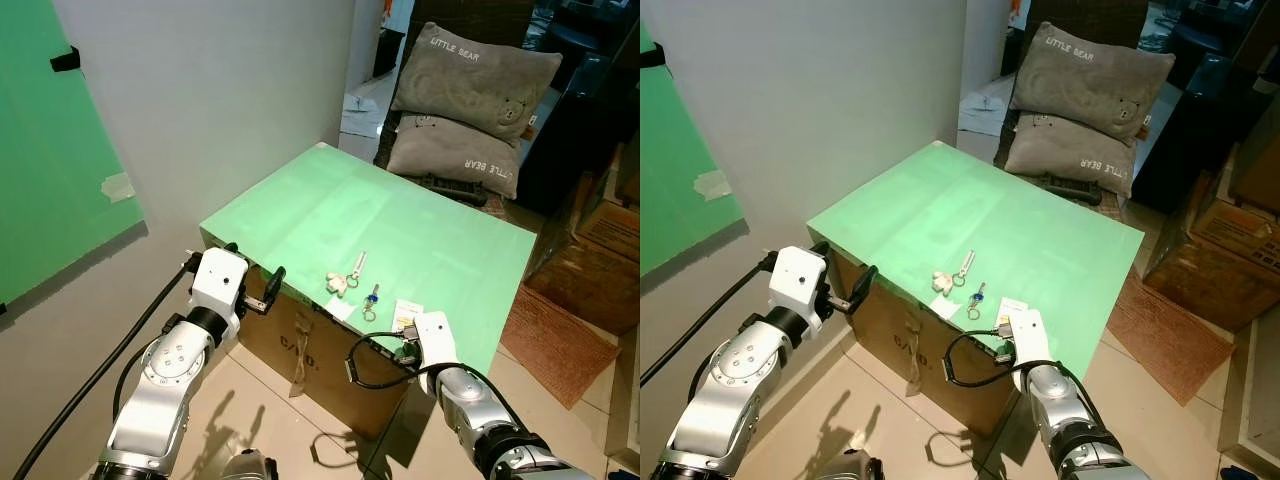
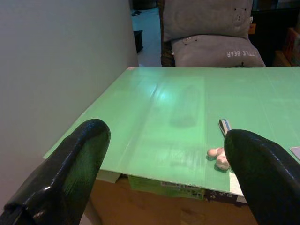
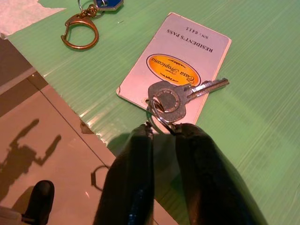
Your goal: Hang keys on a hook
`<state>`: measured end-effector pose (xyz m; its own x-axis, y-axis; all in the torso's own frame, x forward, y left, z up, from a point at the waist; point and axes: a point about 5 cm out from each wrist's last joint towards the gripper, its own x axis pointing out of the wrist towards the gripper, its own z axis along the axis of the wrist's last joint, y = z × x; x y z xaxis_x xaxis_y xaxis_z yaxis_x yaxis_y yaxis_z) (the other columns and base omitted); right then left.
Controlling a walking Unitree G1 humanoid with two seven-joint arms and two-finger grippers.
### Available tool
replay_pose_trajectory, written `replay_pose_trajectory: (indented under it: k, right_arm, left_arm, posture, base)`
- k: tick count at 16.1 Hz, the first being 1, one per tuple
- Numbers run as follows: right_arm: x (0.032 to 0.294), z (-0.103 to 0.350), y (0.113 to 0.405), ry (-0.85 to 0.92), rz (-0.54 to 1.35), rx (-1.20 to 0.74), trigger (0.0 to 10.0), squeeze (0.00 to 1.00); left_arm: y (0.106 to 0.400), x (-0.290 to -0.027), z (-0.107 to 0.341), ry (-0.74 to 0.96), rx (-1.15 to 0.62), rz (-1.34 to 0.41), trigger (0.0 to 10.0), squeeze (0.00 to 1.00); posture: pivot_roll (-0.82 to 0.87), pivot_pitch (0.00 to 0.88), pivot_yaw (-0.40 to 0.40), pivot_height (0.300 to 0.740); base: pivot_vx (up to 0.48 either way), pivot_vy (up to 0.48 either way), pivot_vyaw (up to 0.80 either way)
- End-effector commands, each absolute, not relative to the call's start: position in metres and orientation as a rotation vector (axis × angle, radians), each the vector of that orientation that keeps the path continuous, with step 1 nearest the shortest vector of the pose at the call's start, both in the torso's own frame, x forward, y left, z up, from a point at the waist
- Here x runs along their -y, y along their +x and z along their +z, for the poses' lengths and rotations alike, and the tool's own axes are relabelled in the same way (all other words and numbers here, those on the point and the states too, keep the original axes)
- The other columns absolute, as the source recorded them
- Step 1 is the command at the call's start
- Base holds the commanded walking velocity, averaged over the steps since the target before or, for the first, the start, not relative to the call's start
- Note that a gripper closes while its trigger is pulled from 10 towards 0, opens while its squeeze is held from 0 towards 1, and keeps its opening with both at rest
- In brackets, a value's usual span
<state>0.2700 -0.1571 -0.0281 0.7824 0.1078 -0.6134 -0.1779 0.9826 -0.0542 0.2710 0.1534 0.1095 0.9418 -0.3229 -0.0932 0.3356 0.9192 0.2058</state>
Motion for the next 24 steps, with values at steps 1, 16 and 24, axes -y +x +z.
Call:
replay_pose_trajectory:
  k: [1, 16, 24]
  right_arm:
    - [0.158, -0.026, 0.273, -0.105, 0.152, -0.655, 0.0, 0.0]
    - [0.149, -0.003, 0.29, -0.153, 0.19, -0.459, 0.0, 0.0]
    - [0.144, 0.01, 0.298, -0.173, 0.205, -0.368, 0.0, 0.0]
  left_arm:
    - [0.273, -0.151, 0.112, 0.238, -0.048, -0.346, 10.0, 0.0]
    - [0.275, -0.149, 0.112, 0.236, -0.047, -0.354, 10.0, 0.0]
    - [0.275, -0.148, 0.111, 0.233, -0.047, -0.354, 10.0, 0.0]
  posture:
    - [0.17, 0.036, -0.034, 0.703]
    - [0.15, 0.045, -0.025, 0.703]
    - [0.15, 0.044, -0.029, 0.703]
  base:
    - [0.0, 0.0, 0.0]
    - [0.0, 0.0, 0.0]
    - [0.0, 0.0, 0.0]
